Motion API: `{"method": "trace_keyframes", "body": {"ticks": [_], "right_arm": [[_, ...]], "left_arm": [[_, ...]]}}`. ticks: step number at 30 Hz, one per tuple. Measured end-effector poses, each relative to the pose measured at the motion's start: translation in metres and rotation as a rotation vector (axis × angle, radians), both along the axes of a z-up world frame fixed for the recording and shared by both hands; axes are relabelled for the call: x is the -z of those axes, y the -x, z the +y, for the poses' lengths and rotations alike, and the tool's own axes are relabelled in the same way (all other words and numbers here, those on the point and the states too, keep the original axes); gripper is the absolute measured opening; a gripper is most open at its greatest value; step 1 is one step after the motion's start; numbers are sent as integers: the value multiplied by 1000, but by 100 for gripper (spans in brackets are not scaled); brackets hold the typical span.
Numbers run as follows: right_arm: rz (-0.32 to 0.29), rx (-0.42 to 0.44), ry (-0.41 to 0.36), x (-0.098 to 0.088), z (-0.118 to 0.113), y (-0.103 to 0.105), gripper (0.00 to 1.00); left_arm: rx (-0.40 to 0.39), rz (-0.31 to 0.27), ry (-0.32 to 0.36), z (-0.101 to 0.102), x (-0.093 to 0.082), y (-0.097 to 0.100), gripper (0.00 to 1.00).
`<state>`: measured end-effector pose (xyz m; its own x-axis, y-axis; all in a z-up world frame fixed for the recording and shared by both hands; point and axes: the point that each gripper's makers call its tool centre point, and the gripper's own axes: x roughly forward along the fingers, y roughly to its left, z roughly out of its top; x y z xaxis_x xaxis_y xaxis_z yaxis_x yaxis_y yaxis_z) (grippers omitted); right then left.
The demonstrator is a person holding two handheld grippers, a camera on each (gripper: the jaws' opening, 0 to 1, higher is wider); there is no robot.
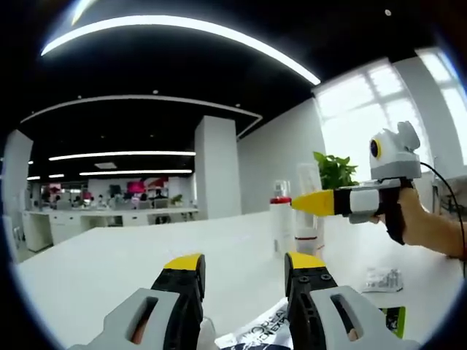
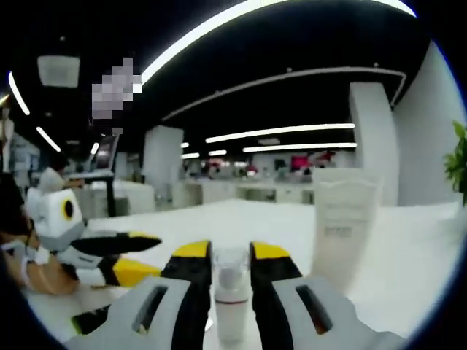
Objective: Arrange the skincare products in the storage area until every visible bottle or jar stands upright without overlapping.
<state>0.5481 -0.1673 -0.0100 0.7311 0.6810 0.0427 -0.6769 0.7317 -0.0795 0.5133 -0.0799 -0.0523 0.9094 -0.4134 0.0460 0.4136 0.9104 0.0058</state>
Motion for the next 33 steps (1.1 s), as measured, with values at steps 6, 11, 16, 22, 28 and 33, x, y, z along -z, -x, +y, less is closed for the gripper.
{"method": "trace_keyframes", "body": {"ticks": [6, 11, 16, 22, 28, 33], "right_arm": [[-24, -4, 5, 0, 2, -2, 18], [47, -33, 44, 16, 5, -1, 20], [128, -33, 94, 36, 4, -1, 24], [212, -34, 116, 54, 0, -1, 22], [235, -16, 127, 60, -2, -8, 20], [205, 34, 108, 60, -5, -19, 19]], "left_arm": [[-1, 1, -2, 0, 0, 0, 45], [-2, 4, 2, 1, 0, -1, 45], [-5, 5, 4, 1, 0, 0, 45], [-7, 4, 10, 2, 0, 0, 45], [-9, 4, 10, 3, 0, 0, 45], [-11, 4, 10, 3, 0, 0, 45]]}}
